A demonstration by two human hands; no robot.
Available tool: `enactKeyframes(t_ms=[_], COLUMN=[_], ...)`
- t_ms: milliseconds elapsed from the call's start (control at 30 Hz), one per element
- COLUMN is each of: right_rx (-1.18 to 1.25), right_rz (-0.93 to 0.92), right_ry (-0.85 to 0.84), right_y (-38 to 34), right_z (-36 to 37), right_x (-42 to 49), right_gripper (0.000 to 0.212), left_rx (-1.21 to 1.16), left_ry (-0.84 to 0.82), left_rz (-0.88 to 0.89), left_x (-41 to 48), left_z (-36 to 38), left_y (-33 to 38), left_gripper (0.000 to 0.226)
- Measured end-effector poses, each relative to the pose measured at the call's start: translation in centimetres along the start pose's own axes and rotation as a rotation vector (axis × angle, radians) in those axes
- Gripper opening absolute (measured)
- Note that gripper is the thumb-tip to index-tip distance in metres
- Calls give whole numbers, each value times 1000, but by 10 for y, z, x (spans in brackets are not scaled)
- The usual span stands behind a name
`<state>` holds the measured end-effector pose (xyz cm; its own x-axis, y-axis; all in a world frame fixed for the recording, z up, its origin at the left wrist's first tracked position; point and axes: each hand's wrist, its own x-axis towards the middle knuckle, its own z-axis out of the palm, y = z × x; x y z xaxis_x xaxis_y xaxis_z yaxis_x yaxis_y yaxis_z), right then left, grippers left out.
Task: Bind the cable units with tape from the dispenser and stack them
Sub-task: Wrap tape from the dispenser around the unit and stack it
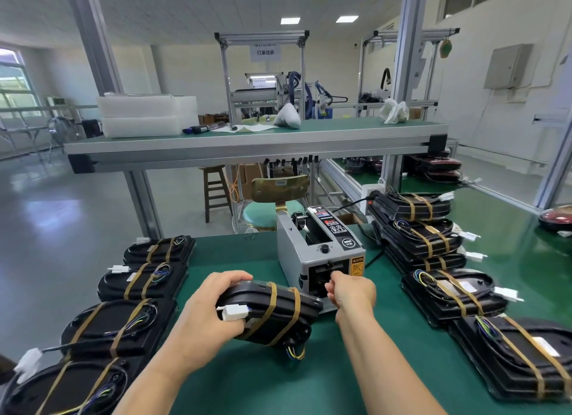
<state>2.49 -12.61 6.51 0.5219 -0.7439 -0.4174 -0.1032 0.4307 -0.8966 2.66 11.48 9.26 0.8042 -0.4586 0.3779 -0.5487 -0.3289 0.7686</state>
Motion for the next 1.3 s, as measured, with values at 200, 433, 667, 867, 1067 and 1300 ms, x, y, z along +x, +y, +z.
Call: enactKeyframes(t_ms=[200, 433, 667, 867, 1067, 1300], right_rx=[128, 172, 303, 324, 274, 256], right_rz=[-46, -423, -16, 180, 172, 175], right_ry=[-45, -9, -488, -489, -482, -509], right_y=[4, -9, 9, 30, 32, 31], right_z=[-19, -34, -24, -25, -26, -28], right_x=[-11, -56, -102, -108, -105, -104], right_gripper=[13, 6, 18, 15, 15, 13], left_rx=[-323, -516, -557, -514, -498, -469], left_ry=[-50, -26, 46, 58, 64, 61], left_rz=[-139, -271, -281, -265, -275, -293], left_x=[-16, -17, -15, -18, -19, -18], left_z=[29, 69, 78, 80, 81, 81], left_y=[-16, -35, -30, -25, -24, -23], left_gripper=[57, 61, 59, 56, 60, 61])
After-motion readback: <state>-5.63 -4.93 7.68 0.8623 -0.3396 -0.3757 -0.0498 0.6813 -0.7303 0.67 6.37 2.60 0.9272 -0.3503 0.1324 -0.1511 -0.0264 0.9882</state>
